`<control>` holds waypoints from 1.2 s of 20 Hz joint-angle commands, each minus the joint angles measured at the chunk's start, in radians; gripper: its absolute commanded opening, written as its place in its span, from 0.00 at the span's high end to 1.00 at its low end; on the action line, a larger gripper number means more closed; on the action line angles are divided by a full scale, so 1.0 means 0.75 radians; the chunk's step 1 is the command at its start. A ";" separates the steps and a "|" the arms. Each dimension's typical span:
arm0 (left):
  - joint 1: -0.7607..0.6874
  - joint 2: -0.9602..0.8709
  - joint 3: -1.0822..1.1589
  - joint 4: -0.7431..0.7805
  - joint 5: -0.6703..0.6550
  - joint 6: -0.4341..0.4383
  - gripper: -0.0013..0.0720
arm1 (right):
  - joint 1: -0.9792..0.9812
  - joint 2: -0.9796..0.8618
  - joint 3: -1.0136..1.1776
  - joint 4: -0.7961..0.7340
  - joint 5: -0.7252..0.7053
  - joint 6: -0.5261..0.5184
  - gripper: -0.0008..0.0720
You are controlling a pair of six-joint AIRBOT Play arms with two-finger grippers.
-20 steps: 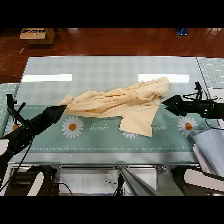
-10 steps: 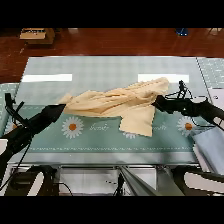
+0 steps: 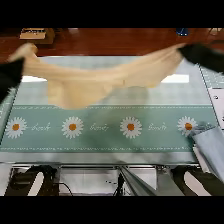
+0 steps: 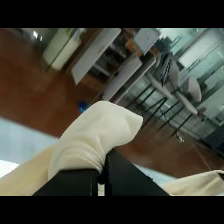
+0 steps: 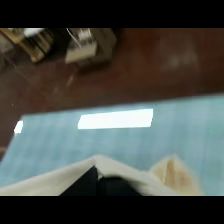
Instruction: Fold the shirts.
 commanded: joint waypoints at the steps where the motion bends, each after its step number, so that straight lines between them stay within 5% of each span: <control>1: 0.003 0.001 0.294 0.002 0.142 0.059 0.95 | -0.012 0.235 0.311 -0.045 -0.055 0.119 0.95; 7: 0.003 0.035 0.687 0.002 0.005 0.114 0.95 | -0.012 0.399 0.695 -0.507 -0.041 0.546 0.95; 11: 0.003 0.127 0.778 0.009 -0.190 0.079 0.95 | -0.012 0.466 0.904 -0.830 0.208 0.757 0.95; 14: 0.003 0.177 0.778 0.293 -0.425 -0.397 0.95 | -0.012 0.475 1.003 -0.988 0.453 0.838 0.95; 17: 0.003 0.161 0.756 0.754 -0.897 -0.808 0.95 | -0.012 0.423 1.004 -1.113 0.733 0.826 0.95; 20: 0.003 0.130 0.589 0.897 -1.050 -0.839 0.95 | -0.011 0.208 1.002 -1.158 0.942 0.697 0.95; 24: 0.002 0.035 0.256 0.773 -0.886 -0.794 0.95 | -0.010 -0.260 1.002 -0.929 0.856 0.619 0.95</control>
